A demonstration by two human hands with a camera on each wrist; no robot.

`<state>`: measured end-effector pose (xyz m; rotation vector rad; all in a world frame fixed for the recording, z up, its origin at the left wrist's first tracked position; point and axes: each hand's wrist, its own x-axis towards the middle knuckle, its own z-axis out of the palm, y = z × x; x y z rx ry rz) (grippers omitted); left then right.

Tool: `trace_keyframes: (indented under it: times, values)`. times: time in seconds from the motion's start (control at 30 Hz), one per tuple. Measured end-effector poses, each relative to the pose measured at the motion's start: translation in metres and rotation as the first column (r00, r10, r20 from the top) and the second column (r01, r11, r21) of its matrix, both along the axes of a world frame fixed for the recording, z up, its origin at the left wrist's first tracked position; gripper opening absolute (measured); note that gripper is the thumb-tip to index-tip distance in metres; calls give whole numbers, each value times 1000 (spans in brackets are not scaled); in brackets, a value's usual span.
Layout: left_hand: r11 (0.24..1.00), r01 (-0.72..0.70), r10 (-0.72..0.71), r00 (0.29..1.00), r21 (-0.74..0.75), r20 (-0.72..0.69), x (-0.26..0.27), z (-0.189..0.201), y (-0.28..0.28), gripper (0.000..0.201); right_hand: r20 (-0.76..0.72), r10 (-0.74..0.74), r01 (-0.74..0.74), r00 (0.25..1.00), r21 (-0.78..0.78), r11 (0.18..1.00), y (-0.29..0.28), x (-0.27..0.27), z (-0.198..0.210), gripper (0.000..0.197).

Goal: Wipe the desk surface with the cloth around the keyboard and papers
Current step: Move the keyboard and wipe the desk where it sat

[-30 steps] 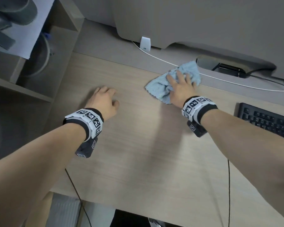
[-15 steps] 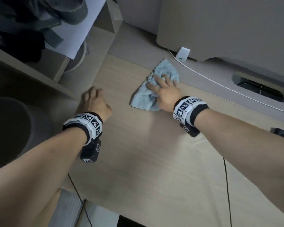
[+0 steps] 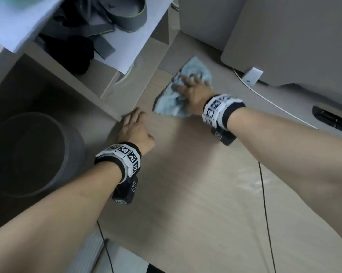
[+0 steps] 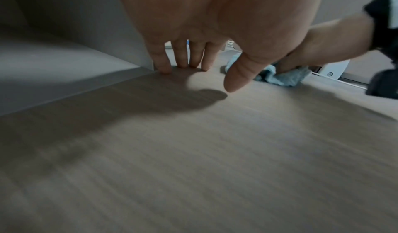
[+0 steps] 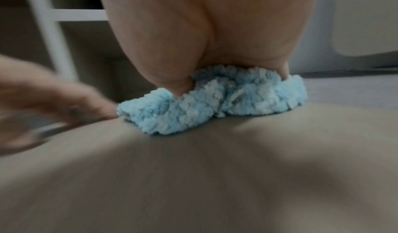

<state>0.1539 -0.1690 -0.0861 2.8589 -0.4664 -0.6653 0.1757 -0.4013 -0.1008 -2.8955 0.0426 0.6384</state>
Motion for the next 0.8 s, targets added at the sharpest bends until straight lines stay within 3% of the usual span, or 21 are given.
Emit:
trace_keyframes:
  times: [0.07,0.13,0.27,0.33,0.43,0.53,0.63,0.7,0.8]
  values:
    - [1000,1,-1,1000,6,-8,2,-1,1,75,-18,-115,115,993,-36,993,-6,31,5,84]
    - [1000,4,-4,1000,17,-11,4,0,2,77,-22,-111,110,994,-43,993,11,54,8,84]
    - [999,15,-16,1000,49,16,1,2,3,69,-1,149,-149,989,-30,988,71,41,5,77]
    - [999,2,-3,1000,52,18,0,3,3,64,26,224,-224,974,4,975,69,17,-2,74]
    - [1000,-14,14,1000,21,-19,2,4,3,74,55,-9,6,998,47,999,16,-5,-5,76]
    - [999,-3,3,1000,33,-11,3,5,2,75,37,-250,250,968,9,968,-4,-16,-3,74]
    - [1000,-15,16,1000,27,-22,1,6,0,77,33,-148,150,988,-81,985,38,-35,-3,73]
    - [999,-14,15,999,30,-46,2,5,-1,78,19,-35,35,999,3,999,54,-64,-7,73]
    - [1000,-22,23,998,18,-59,2,5,-3,72,30,-111,109,993,52,993,21,-112,-8,76]
